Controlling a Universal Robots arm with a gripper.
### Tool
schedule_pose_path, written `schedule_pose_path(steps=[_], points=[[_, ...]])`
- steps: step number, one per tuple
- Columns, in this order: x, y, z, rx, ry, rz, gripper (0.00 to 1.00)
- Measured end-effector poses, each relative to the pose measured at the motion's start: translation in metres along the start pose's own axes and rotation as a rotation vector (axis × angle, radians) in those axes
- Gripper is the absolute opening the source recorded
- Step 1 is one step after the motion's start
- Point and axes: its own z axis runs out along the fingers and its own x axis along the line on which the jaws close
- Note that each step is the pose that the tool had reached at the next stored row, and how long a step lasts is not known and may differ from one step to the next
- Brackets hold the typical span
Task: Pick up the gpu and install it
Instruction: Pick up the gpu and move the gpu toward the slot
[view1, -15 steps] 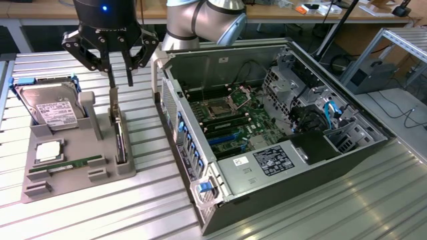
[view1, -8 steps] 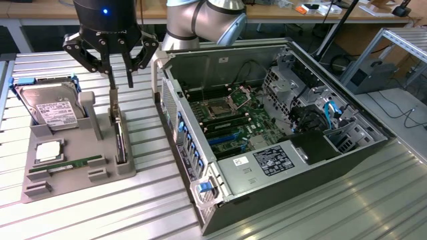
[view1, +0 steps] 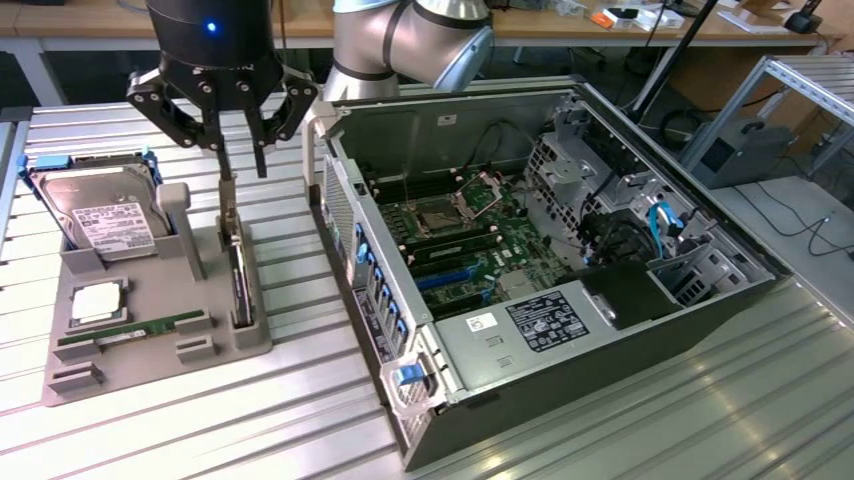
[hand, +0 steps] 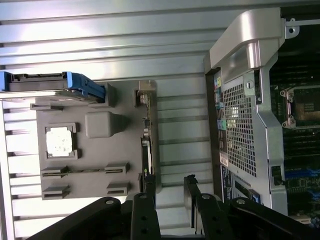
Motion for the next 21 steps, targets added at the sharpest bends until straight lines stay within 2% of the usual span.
schedule_pose_path(steps=[21], points=[[0.0002,-0.0004,0.0087,0.0000,0.0000,0.000,0.36]])
